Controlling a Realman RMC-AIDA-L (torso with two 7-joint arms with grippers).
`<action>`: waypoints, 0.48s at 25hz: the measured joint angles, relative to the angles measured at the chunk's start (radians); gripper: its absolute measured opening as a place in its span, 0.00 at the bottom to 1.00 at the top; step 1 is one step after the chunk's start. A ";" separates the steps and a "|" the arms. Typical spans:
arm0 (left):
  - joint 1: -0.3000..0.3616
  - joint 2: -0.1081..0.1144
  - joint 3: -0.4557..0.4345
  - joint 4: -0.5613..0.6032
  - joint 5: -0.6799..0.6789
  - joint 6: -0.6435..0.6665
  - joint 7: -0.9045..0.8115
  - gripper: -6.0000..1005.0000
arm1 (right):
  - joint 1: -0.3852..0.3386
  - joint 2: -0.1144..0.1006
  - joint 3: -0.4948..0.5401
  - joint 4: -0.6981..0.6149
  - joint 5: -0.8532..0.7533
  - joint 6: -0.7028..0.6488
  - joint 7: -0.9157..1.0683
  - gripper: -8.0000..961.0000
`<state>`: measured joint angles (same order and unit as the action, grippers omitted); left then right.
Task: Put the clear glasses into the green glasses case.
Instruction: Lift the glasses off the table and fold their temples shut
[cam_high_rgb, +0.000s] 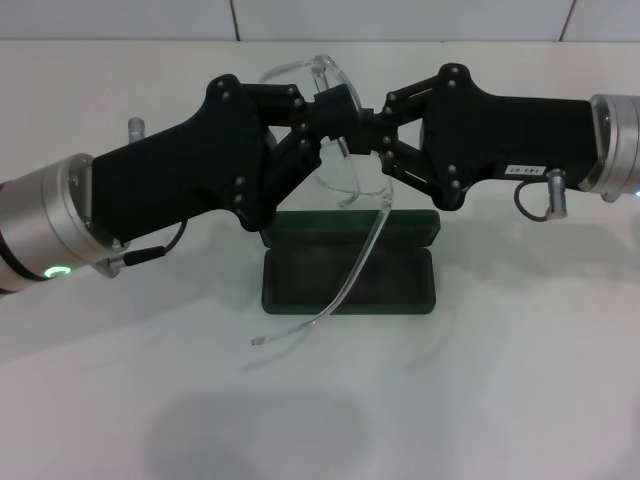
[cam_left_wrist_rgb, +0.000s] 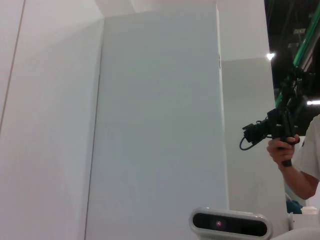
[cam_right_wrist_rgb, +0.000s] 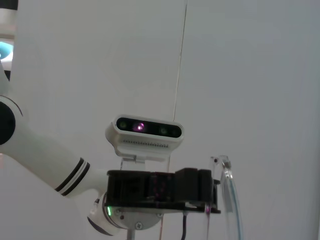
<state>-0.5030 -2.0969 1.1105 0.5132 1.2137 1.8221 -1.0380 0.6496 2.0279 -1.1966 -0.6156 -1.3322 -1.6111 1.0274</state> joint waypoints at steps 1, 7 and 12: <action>0.000 0.000 0.000 0.000 0.000 0.000 0.000 0.04 | 0.000 0.000 -0.001 0.000 0.000 -0.002 0.000 0.08; 0.000 0.000 0.000 0.000 0.000 0.000 0.000 0.04 | -0.001 0.000 -0.005 -0.002 0.002 -0.009 -0.001 0.08; 0.000 0.000 0.000 0.001 0.000 0.000 0.000 0.04 | -0.006 0.000 -0.006 -0.003 0.007 -0.019 -0.001 0.08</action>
<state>-0.5031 -2.0968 1.1106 0.5139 1.2141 1.8225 -1.0385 0.6435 2.0278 -1.2025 -0.6188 -1.3255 -1.6305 1.0262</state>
